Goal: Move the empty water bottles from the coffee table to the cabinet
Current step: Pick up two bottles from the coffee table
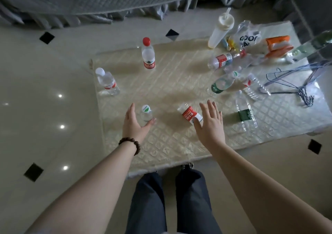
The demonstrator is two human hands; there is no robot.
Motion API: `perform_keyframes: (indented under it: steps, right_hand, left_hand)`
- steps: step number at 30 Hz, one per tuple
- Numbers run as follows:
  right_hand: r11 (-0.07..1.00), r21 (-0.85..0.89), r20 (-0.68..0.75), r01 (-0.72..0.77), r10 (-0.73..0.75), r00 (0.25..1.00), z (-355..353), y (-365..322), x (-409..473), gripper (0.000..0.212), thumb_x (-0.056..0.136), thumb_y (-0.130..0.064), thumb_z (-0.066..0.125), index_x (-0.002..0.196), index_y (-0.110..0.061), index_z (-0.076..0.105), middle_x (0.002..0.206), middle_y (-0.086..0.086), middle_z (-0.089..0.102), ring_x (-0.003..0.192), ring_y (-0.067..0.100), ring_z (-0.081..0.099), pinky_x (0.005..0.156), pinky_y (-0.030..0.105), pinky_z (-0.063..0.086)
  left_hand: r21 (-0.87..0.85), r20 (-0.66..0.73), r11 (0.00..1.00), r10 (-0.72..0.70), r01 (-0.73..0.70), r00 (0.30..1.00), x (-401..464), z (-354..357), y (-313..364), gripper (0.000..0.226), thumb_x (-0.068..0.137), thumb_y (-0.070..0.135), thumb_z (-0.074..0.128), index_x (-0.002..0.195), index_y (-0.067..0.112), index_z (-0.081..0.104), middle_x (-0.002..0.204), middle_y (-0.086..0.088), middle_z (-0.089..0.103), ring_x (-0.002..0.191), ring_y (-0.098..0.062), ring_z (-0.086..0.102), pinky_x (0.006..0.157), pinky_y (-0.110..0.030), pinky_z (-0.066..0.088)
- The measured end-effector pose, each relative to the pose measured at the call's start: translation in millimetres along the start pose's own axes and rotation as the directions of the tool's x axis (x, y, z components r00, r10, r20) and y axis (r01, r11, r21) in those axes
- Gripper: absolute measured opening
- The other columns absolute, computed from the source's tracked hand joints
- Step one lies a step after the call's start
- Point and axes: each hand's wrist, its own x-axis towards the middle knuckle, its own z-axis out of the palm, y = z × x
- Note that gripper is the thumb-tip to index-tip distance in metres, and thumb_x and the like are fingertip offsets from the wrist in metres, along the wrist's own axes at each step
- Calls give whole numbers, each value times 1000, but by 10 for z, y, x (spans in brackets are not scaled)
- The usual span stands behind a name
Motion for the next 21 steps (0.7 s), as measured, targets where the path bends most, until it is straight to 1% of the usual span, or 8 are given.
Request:
perform_keyframes:
  steps: [4,7,10,12,14,16,18,21]
  right_hand:
    - [995,-18,96,94,-92,991,243,259,360,58,97,-39,42,149,-20,23,161,4,8,148,17,-3,121,40,1]
    - [989,-26,153,142,-137,979,401,389,541,59,97,-40,41,149,-19,23,161,5,8,148,17,-3,121,39,0]
    - [985,-12,185,171,-166,969,514,492,653,58,98,-40,40,149,-19,23,160,5,9,148,17,-3,120,36,-3]
    - [985,0,199,175,-171,965,566,556,692,58,97,-41,39,149,-18,23,160,5,11,148,18,-3,120,37,-1]
    - [985,18,212,172,-172,962,609,621,714,58,97,-40,40,149,-17,24,160,7,12,148,19,-1,121,39,2]
    - [988,49,226,147,-155,962,620,694,750,58,97,-37,44,148,-18,25,160,7,13,148,19,0,121,41,5]
    - [989,33,258,147,-151,954,624,803,822,58,97,-33,47,149,-22,23,160,5,10,148,19,0,120,42,7]
    - [944,-114,365,311,-251,897,652,1021,1014,64,96,-15,46,149,-33,16,161,0,1,148,17,-5,121,43,1]
  left_hand:
    - [-89,-58,988,-131,126,990,223,356,-118,104,71,40,80,151,23,16,157,2,19,143,-15,21,114,-30,21]
    - [-109,-119,982,-169,157,978,380,573,-235,107,68,35,83,150,20,18,155,0,25,141,-16,26,112,-25,21]
    - [-112,-158,980,-182,165,971,482,708,-315,102,68,33,84,149,22,22,151,-1,32,137,-16,32,110,-25,25]
    - [-113,-181,981,-178,159,967,537,778,-341,94,68,30,84,145,22,31,145,-2,41,133,-18,40,109,-28,32]
    - [-98,-201,986,-156,139,967,570,825,-331,80,69,28,83,137,21,41,135,-2,51,123,-19,49,101,-26,38]
    - [-65,-220,992,-117,105,968,585,845,-298,67,71,27,81,128,18,48,124,-3,57,113,-21,55,90,-21,39]
    - [-51,-236,997,-69,58,969,573,844,-261,62,71,27,81,125,16,50,118,-4,61,108,-22,58,88,-21,41]
    - [-64,-200,997,16,-30,980,487,856,-233,64,69,31,82,125,22,51,117,-1,62,106,-21,61,92,-34,49]
